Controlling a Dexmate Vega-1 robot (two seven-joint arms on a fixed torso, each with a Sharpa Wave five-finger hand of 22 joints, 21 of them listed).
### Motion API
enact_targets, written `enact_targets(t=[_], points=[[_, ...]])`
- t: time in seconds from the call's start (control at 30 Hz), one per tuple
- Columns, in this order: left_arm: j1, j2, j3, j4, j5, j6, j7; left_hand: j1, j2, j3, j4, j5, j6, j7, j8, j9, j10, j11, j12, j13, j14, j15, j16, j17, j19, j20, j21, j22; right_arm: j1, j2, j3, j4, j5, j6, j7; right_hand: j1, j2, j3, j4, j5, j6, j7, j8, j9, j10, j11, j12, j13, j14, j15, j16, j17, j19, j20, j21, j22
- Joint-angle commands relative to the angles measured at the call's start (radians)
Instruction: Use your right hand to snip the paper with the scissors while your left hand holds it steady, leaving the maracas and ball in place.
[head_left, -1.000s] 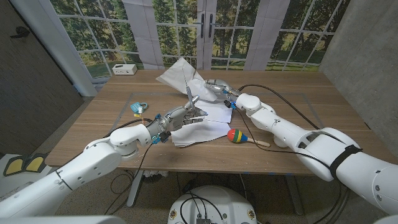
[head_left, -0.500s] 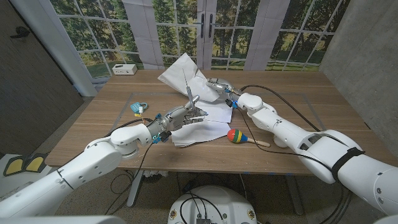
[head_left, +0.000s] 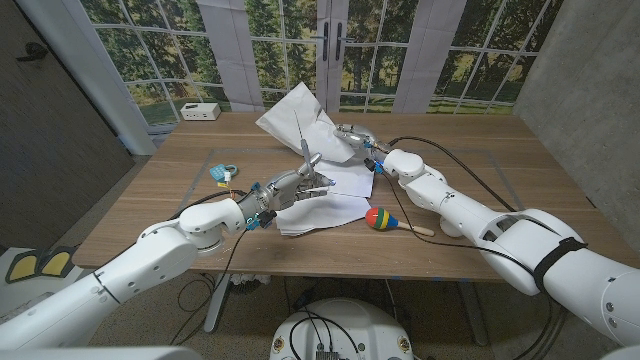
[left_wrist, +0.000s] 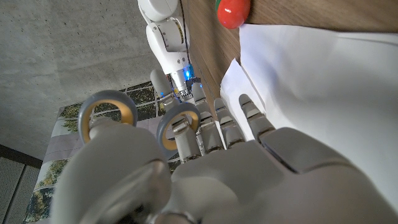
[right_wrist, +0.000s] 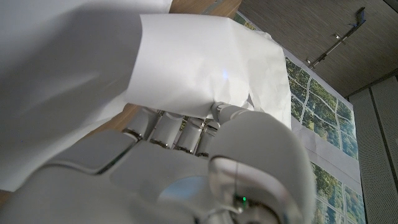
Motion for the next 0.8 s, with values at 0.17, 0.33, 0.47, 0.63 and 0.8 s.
enact_targets(t=[0.17,0.33,0.47,0.63,0.8], points=[[0.002,-0.004,0.002,0.001,-0.001,-0.001,0.005,0.006,0.003,-0.001,0.008,0.003,-0.002,0.015,0.006,0.003,0.147,-0.138,0.001,0.004,0.007,-0.047,-0.003,0.000,0.002,-0.010,-0.004,0.001,-0.015,-0.014,-0.007,-0.022,-0.059,0.078,-0.090,0.001,-0.008,-0.003,-0.009,-0.001,0.017,-0.007,-0.016,0.001,-0.003,-0.011,-0.009,-0.024,0.048,-0.089,0.037,0.062,0.006,-0.106,0.046,0.014],[0.004,-0.005,0.002,0.003,-0.001,-0.004,0.004,0.006,0.003,-0.001,0.009,0.003,-0.004,0.016,0.006,0.005,0.148,-0.137,0.001,0.004,0.007,-0.047,-0.003,0.000,0.001,-0.011,-0.004,0.001,-0.020,-0.008,-0.003,-0.011,-0.077,0.156,-0.122,0.006,-0.011,-0.009,-0.024,0.001,0.025,-0.020,-0.025,-0.002,-0.017,-0.020,-0.040,-0.055,0.070,-0.087,0.079,0.126,-0.012,-0.103,0.073,0.024],[0.006,-0.005,0.001,0.004,-0.002,-0.007,0.003,0.005,0.003,-0.002,0.009,0.003,-0.002,0.014,0.006,0.005,0.150,-0.136,0.001,0.004,0.006,-0.047,-0.003,0.000,0.002,-0.011,-0.004,0.001,-0.028,-0.022,-0.009,-0.039,-0.142,0.203,-0.199,0.005,-0.010,-0.010,-0.024,0.002,0.026,-0.020,-0.029,-0.002,-0.009,-0.022,-0.044,-0.063,0.061,-0.087,0.081,0.141,-0.016,-0.103,0.081,0.026],[0.007,-0.005,0.001,0.006,-0.001,-0.012,-0.001,0.005,0.003,-0.002,0.010,0.003,-0.001,0.015,0.006,0.005,0.147,-0.137,-0.001,0.004,0.007,-0.047,-0.003,0.000,0.002,-0.011,-0.004,0.001,-0.031,-0.045,-0.019,-0.077,-0.228,0.234,-0.277,0.003,-0.010,-0.011,-0.022,0.003,0.026,-0.018,-0.034,-0.002,-0.003,-0.017,-0.049,-0.071,0.054,-0.087,0.085,0.161,-0.021,-0.104,0.093,0.029],[0.010,-0.006,-0.001,0.006,-0.001,-0.016,0.000,0.005,0.003,-0.002,0.011,0.003,-0.002,0.014,0.005,0.005,0.147,-0.137,-0.001,0.005,0.007,-0.047,-0.003,0.000,0.002,-0.011,-0.004,0.001,-0.042,-0.078,-0.023,-0.146,-0.320,0.217,-0.362,0.001,-0.009,-0.011,-0.020,0.003,0.025,-0.019,-0.038,-0.002,0.003,-0.017,-0.044,-0.066,0.048,-0.087,0.087,0.175,-0.024,-0.105,0.103,0.031]])
